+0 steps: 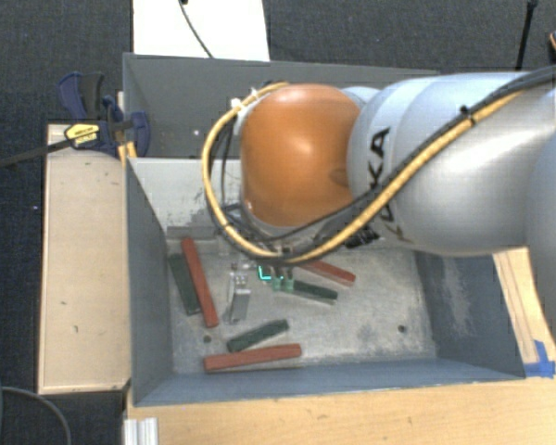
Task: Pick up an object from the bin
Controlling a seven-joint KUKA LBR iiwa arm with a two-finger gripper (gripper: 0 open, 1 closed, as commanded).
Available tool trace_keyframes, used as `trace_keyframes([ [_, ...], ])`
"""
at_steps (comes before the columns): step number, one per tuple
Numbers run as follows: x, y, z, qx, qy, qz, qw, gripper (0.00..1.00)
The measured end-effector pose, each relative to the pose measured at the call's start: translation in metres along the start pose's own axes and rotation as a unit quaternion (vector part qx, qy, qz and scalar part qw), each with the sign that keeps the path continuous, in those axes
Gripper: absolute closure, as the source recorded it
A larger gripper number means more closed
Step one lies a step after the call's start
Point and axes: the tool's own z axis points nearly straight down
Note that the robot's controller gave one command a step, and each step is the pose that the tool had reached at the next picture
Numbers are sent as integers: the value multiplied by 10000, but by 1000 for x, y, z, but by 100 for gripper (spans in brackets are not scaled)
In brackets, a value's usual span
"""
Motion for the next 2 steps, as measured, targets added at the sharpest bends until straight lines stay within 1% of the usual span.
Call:
trace_keyframes([
  [1, 17, -35, 144, 7, -7, -1646, 9864, 0],
  [2, 31, -60, 151, -12, -93, -1524, 9883, 0],
])
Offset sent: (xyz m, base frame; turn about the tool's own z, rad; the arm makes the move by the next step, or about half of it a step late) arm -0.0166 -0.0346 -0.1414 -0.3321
